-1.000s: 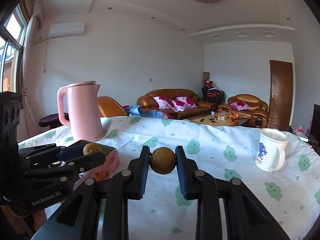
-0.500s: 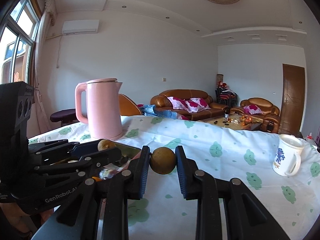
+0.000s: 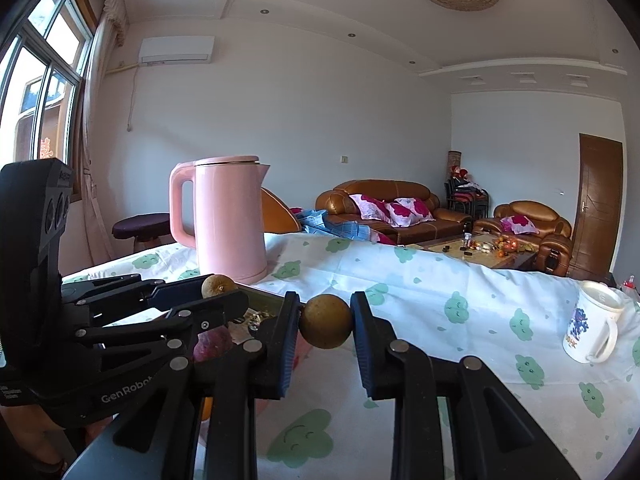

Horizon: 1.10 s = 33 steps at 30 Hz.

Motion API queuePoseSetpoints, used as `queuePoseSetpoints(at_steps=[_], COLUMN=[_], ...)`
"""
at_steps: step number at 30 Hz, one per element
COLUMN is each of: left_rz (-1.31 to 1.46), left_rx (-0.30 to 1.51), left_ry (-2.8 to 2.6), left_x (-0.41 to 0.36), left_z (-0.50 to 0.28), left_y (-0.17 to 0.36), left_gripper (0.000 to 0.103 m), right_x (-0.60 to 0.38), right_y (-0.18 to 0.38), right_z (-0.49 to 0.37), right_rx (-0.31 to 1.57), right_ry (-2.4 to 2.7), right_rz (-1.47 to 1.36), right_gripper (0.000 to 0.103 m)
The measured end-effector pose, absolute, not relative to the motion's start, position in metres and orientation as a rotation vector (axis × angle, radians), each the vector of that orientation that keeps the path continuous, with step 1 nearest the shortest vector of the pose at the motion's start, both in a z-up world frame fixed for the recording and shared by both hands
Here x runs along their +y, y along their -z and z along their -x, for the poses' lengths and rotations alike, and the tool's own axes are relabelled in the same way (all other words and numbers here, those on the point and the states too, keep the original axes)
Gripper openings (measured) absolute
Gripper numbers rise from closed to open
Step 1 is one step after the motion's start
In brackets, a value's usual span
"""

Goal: Organize fruits
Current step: 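Lift both small brown fruits and carry them toward the gold tin, then lower the small fruits into the gold tin and open both tools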

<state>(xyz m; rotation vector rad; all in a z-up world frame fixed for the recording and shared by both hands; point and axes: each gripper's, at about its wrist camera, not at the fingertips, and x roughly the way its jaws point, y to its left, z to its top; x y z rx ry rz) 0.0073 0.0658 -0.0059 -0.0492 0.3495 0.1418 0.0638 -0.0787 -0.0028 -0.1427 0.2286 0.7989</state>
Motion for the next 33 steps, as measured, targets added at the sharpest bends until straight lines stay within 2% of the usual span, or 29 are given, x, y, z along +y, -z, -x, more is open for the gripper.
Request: queuePoseSetpoints(at_steps=[33], left_rz=[0.099], left_rx=[0.430], left_ry=[-0.292], left_x=[0.137], left_z=[0.016], left_y=[0.011], left_gripper=[0.029], right_x=[-0.017], right_y=[0.000], right_z=[-0.049], right_rx=[0.253], right_ry=[-0.910], right_rz=[0.206], right_gripper=[0.028])
